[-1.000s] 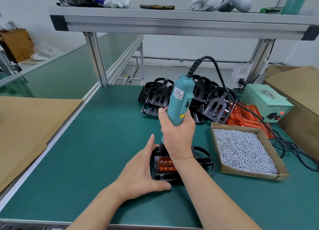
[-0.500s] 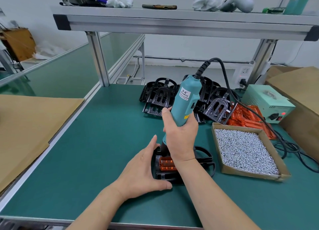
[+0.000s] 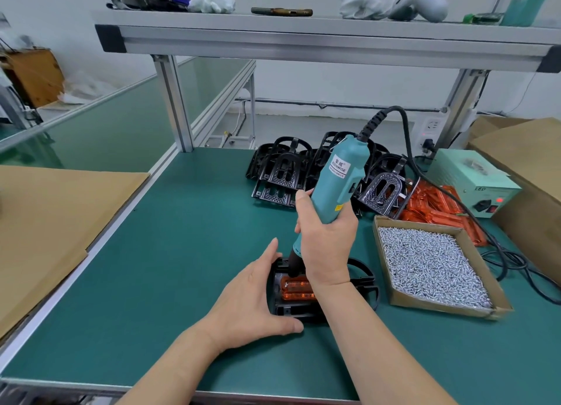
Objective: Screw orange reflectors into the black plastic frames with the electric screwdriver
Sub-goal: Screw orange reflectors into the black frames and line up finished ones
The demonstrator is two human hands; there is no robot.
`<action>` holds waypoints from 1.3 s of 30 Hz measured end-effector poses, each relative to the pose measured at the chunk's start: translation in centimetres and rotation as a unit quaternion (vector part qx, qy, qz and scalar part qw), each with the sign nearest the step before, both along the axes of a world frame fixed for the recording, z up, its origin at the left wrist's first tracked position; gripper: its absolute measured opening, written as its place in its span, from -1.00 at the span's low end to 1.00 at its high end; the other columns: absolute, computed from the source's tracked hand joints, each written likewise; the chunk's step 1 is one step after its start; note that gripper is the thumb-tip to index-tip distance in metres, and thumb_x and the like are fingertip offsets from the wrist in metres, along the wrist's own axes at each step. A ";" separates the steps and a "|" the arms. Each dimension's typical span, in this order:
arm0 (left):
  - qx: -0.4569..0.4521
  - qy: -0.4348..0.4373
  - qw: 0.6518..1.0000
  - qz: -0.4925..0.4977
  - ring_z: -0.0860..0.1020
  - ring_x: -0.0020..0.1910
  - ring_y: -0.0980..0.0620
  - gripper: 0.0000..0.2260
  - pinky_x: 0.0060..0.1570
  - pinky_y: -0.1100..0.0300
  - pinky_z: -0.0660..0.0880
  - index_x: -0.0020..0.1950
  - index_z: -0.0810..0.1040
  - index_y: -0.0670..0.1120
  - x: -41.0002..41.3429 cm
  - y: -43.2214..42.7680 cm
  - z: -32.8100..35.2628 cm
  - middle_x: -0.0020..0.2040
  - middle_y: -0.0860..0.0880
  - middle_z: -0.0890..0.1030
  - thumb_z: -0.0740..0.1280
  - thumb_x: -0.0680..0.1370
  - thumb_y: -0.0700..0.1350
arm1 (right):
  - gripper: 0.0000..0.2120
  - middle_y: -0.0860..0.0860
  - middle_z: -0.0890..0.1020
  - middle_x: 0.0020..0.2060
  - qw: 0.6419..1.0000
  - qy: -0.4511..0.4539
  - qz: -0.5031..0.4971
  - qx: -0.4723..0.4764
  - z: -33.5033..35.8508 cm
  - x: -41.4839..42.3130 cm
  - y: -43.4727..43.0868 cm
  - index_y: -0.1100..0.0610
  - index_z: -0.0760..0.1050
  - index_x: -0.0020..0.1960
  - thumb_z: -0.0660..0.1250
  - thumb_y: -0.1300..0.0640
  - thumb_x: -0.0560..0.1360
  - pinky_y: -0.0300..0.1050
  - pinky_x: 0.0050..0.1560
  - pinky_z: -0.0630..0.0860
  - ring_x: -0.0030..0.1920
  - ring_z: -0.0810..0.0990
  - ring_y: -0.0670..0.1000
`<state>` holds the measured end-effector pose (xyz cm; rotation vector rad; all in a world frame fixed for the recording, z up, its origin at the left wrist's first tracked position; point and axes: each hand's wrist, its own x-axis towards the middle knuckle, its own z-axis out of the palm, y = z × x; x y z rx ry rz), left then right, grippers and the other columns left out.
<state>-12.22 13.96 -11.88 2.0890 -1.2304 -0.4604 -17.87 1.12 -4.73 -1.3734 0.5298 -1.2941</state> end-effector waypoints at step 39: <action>-0.012 0.026 1.000 -0.002 0.33 0.43 0.31 0.15 0.41 0.16 0.33 0.61 0.01 0.16 -0.2 -0.1 1.0 0.45 0.35 0.32 0.55 0.16 0.29 | -0.76 0.06 0.43 -0.47 0.998 -0.020 0.032 0.042 -1.1 0.4 0.7 0.18 0.38 -0.25 0.42 0.11 0.40 -0.11 -0.40 0.38 -0.46 0.37 0.06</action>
